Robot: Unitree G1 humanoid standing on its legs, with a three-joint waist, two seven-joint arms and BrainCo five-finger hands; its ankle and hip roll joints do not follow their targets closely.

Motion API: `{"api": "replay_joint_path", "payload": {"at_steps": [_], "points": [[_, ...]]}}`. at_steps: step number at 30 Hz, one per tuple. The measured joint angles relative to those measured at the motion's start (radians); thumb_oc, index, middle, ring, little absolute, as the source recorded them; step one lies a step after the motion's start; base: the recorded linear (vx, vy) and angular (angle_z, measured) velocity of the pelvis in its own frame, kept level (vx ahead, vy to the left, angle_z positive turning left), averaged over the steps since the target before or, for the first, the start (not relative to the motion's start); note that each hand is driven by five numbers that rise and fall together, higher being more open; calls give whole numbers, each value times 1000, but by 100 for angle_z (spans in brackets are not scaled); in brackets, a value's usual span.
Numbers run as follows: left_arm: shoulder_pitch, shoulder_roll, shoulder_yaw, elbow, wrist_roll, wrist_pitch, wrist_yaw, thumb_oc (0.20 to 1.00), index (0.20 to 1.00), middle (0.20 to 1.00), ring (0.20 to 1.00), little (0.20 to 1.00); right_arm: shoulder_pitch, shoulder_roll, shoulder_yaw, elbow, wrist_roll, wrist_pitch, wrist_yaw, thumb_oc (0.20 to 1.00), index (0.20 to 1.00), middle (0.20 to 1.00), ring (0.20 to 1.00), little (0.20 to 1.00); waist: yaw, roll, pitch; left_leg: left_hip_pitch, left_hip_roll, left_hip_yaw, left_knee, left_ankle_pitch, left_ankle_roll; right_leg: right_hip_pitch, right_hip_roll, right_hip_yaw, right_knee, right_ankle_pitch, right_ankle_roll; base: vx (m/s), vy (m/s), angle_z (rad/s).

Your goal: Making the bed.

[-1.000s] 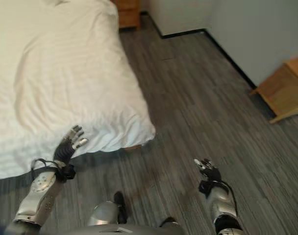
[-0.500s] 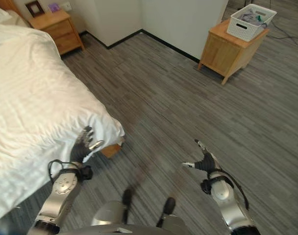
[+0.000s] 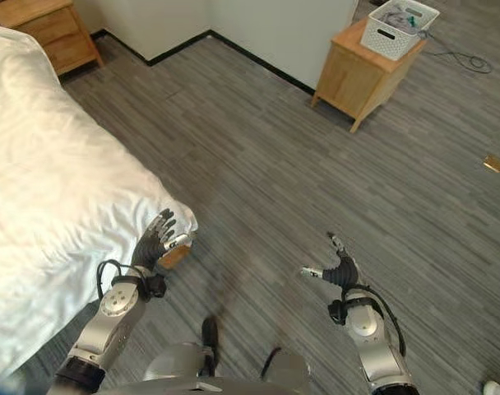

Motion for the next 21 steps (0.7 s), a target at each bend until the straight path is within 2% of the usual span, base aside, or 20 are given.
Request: {"api": "replay_joint_path", "payload": {"at_steps": [1, 2, 3, 5, 6, 7, 9, 11, 12, 13, 14, 15, 16, 17, 18, 19, 20, 21], "points": [[-12, 3, -3, -7, 2, 0, 1, 1000, 1000, 1000, 1000, 1000, 5, -4, 8, -3, 1, 0, -2, 1000, 1000, 1000, 1000, 1000, -10, 19, -5, 5, 3, -24, 4, -39, 19, -39, 8, 23, 26, -5, 8, 586, 106, 28], [-36, 19, -18, 1, 3, -4, 9, 1000, 1000, 1000, 1000, 1000, -7, 18, 2, -10, 5, 1, -9, 1000, 1000, 1000, 1000, 1000, -29, 30, 2, 11, 9, -43, 3, -36, 16, -77, 54, 57, 14, -34, -2, 250, -2, 30], [-56, 19, -21, 3, 4, -4, 7, 1000, 1000, 1000, 1000, 1000, -5, 17, 0, -33, 20, -1, -12, 1000, 1000, 1000, 1000, 1000, -51, 62, 16, 21, 19, -69, -12, -40, 14, -106, 111, 74, -82, -41, -3, 420, -24, 45], [-72, 9, -20, 6, 5, -4, 7, 1000, 1000, 1000, 1000, 1000, 0, 18, -2, -35, 29, 0, -11, 1000, 1000, 1000, 1000, 1000, -74, 78, 23, 30, 17, -87, -16, -37, 6, -140, 145, 64, -196, -25, -28, 405, -87, 45], [-74, 3, -11, 18, 6, -5, 6, 1000, 1000, 1000, 1000, 1000, 16, 21, -3, -29, 47, 1, -11, 1000, 1000, 1000, 1000, 1000, -75, 85, 28, 58, 19, -118, -16, -81, -31, -168, 184, 46, -297, -4, -50, 716, -166, 60], [-69, 2, -3, 35, 12, -4, 4, 1000, 1000, 1000, 1000, 1000, 37, 29, -3, -29, 48, 1, -11, 1000, 1000, 1000, 1000, 1000, -88, 78, 28, 84, 18, -143, -20, -110, -46, -165, 216, 44, -501, 56, -41, 769, -169, 65], [-63, -14, 29, 50, 20, 8, 3, 1000, 1000, 1000, 1000, 1000, 61, 34, -7, -26, 48, 4, -11, 1000, 1000, 1000, 1000, 1000, -101, 68, 22, 100, 22, -190, -6, -148, -46, -150, 242, 52, -741, 109, 5, 669, -145, 74], [-64, -19, 39, 79, 21, 8, 1, 1000, 1000, 1000, 1000, 1000, 59, 34, -9, -8, 47, 11, -11, 1000, 1000, 1000, 1000, 1000, -125, 59, 14, 149, 29, -256, -17, -170, -45, -157, 232, 87, -762, 153, -13, 631, -207, 98], [-56, -19, 37, 91, 21, 12, 1, 1000, 1000, 1000, 1000, 1000, 53, 34, -8, 9, 47, 17, -12, 1000, 1000, 1000, 1000, 1000, -149, 63, 9, 196, 55, -297, -19, -198, -62, -121, 241, 111, -733, 169, -22, 693, -290, 123], [-47, -15, 39, 87, 21, 12, -1, 1000, 1000, 1000, 1000, 1000, 54, 35, -5, 17, 46, 23, -12, 1000, 1000, 1000, 1000, 1000, -147, 50, 3, 229, 58, -314, -6, -214, -80, -88, 235, 104, -698, 155, -25, 513, -239, 103], [-29, -18, 46, 89, 22, 14, -2, 1000, 1000, 1000, 1000, 1000, 37, 35, -3, 45, 46, 24, -11, 1000, 1000, 1000, 1000, 1000, -134, 42, -1, 227, 62, -313, 74, -247, -101, -71, 228, 106, -664, 214, -46, 243, -177, 64], [-20, -21, 49, 90, 21, 16, -4, 1000, 1000, 1000, 1000, 1000, 19, 37, -5, 83, 46, 26, -10, 1000, 1000, 1000, 1000, 1000, -137, 36, -2, 177, 65, -302, 237, -275, -147, -55, 228, 106, -632, 226, -60, 223, -244, 63], [19, -30, 56, 81, 20, 17, -9, 1000, 1000, 1000, 1000, 1000, 29, 20, -5, 88, 46, 22, -9, 1000, 1000, 1000, 1000, 1000, -120, 44, -34, 93, 76, -268, 475, -255, -170, -15, 253, 95, -622, 272, -147, 336, -355, 42], [36, -38, 61, 79, 20, 17, -9, 1000, 1000, 1000, 1000, 1000, 26, 5, -5, 91, 46, 22, -8, 1000, 1000, 1000, 1000, 1000, -106, 66, -44, 65, 102, -256, 577, -232, -167, 1, 271, 96, -609, 263, -161, 302, -348, 13], [57, -43, 68, 70, 16, 19, -11, 1000, 1000, 1000, 1000, 1000, 9, -15, -1, 96, 46, 23, -8, 1000, 1000, 1000, 1000, 1000, -75, 82, -53, -4, 124, -261, 718, -161, -154, 26, 306, 96, -598, 234, -213, 424, -307, -28], [69, -38, 71, 21, 7, 26, -17, 1000, 1000, 1000, 1000, 1000, 3, -39, -5, 92, 47, 24, -9, 1000, 1000, 1000, 1000, 1000, -43, 84, -47, -188, 130, -265, 1015, -3, -142, 59, 336, 106, -610, 201, -241, 435, -183, -52], [68, -11, 67, 3, 1, 25, -26, 1000, 1000, 1000, 1000, 1000, -40, -32, 18, 107, 47, 28, -10, 1000, 1000, 1000, 1000, 1000, 1, 32, -17, -322, 89, -219, 1040, -47, -139, 136, 327, 139, -630, 153, -252, 487, -71, -47], [54, -6, 63, 9, 0, 26, -28, 1000, 1000, 1000, 1000, 1000, -43, -32, 29, 109, 47, 28, -9, 1000, 1000, 1000, 1000, 1000, 7, 11, 0, -343, 85, -187, 972, -50, -129, 170, 323, 139, -638, 170, -244, 592, 98, -57]]}}
